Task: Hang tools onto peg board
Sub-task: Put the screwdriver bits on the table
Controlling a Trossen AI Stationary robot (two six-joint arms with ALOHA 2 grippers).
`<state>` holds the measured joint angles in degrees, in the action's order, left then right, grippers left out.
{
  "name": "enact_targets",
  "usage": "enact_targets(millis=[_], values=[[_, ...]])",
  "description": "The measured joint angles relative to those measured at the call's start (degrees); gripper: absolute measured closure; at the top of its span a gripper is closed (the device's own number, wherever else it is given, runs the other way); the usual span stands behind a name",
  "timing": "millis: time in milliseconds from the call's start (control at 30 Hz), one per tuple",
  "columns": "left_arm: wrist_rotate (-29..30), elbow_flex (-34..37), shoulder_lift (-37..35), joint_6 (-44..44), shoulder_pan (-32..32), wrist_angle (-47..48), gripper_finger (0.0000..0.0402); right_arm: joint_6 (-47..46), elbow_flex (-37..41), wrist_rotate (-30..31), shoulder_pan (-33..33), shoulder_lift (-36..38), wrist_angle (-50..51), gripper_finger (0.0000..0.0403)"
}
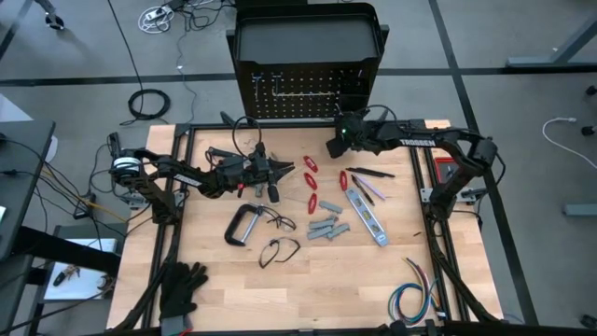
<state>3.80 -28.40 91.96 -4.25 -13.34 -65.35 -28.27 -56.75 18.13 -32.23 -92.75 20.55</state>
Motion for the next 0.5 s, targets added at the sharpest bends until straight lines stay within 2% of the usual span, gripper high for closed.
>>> enact_targets(millis=[133,333,500], values=[[0.02,0.0,0.0,-0.01,0.0,0.01,0.0355,-2.27,-0.35,7.96,4.04,0.0,-0.57,0.0164],[0.02,0.0,0.0,0.0,0.0,0.28,0.0355,-7.69,1.82,16.5,4.93,0.0,-6.68,0.0167],[0.02,0.0,0.0,0.0,0.0,0.39,0.0355,-6.08,4.48,16.53,2.82,0.0,-13.58,0.0176]])
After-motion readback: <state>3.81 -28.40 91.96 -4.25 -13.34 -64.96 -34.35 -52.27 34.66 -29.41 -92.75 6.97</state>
